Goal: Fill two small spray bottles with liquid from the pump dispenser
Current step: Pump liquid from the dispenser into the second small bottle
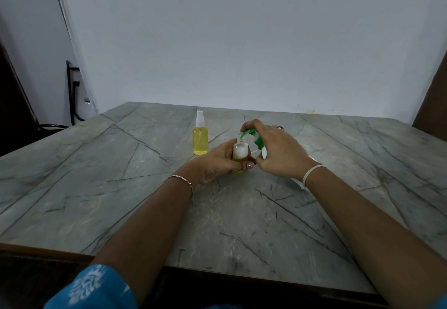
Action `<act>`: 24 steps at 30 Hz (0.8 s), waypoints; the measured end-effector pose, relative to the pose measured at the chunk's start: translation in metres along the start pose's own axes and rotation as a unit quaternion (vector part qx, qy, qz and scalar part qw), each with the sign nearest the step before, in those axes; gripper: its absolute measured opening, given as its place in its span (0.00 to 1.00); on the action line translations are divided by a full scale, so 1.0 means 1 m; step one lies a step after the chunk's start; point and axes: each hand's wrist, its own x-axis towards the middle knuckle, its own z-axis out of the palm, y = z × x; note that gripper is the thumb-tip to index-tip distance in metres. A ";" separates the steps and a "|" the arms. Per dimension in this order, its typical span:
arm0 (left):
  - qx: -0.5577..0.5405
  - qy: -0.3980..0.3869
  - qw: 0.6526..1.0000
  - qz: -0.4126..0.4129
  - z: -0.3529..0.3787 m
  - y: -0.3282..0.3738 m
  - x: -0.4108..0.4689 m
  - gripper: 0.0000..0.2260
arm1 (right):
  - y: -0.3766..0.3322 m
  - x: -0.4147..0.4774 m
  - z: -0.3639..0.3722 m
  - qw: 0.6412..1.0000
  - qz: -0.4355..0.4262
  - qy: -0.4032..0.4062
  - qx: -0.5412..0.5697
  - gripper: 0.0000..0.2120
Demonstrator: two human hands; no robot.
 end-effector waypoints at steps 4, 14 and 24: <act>0.004 0.005 1.000 -0.003 -0.001 -0.002 0.002 0.24 | 0.000 -0.002 0.000 1.000 0.003 0.000 -0.011 0.33; 0.003 0.003 1.000 0.010 0.002 -0.001 0.001 0.28 | -0.003 0.000 0.000 1.000 0.007 0.008 -0.013 0.30; 0.003 -0.002 1.000 0.007 0.001 -0.002 0.001 0.26 | -0.001 -0.002 -0.002 1.000 0.011 -0.003 -0.015 0.32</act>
